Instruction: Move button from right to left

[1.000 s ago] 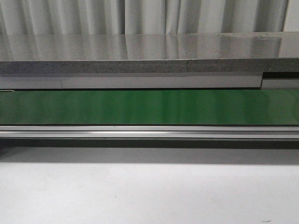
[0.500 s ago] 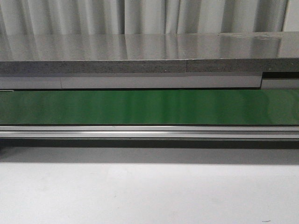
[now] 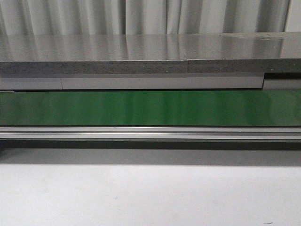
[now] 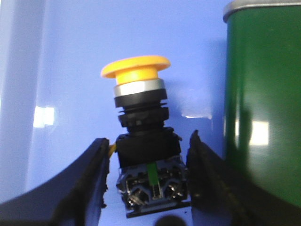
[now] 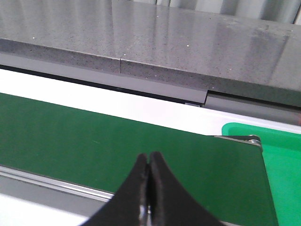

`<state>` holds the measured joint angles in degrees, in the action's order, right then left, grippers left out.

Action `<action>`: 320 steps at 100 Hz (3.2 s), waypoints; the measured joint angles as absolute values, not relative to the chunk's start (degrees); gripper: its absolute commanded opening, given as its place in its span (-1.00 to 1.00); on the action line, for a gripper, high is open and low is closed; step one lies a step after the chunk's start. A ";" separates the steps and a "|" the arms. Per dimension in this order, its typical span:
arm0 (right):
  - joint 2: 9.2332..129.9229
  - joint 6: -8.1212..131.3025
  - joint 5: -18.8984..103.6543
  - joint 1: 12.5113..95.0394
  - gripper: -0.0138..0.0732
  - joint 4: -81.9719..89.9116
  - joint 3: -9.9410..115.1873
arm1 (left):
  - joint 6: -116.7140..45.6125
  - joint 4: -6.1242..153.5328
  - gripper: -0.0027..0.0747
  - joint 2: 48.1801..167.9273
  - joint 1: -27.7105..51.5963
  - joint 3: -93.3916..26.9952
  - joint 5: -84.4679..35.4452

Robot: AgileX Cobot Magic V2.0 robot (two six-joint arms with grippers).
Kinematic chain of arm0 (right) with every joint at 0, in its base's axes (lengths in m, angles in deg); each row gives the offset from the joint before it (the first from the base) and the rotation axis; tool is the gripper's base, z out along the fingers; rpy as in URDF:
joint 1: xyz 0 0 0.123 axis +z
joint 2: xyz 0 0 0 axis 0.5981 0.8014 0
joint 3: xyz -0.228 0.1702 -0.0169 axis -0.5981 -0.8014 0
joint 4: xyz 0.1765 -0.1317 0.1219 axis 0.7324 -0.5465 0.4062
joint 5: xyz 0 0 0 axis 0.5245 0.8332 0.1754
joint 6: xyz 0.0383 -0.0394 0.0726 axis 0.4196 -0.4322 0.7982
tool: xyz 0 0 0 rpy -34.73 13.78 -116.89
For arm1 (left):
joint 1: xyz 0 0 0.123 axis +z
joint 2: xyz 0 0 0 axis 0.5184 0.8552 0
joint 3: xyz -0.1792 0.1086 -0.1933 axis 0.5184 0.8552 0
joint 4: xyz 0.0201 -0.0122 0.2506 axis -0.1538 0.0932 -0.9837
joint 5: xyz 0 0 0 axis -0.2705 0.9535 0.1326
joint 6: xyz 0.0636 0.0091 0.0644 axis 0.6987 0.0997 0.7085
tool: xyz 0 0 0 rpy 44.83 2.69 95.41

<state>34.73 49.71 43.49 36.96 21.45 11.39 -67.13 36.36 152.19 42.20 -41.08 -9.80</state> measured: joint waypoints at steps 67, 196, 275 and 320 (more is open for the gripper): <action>34.73 49.71 43.49 36.96 -0.84 21.45 11.39 | -67.09 37.87 0.32 152.19 42.20 -41.08 -9.80; 34.73 49.71 43.49 36.96 -0.84 21.45 11.39 | -67.09 43.78 0.20 112.03 27.38 -27.61 -16.94; 34.73 49.71 43.49 36.96 -0.84 21.45 11.39 | -67.09 47.53 -0.92 93.99 23.10 -16.73 -17.29; 34.73 49.71 43.49 36.96 -0.84 21.45 11.39 | -67.09 47.53 -0.92 93.99 23.10 -16.70 -17.29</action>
<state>34.73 49.71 43.49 36.96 21.45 11.39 -67.09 47.53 93.99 23.10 -16.70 -17.29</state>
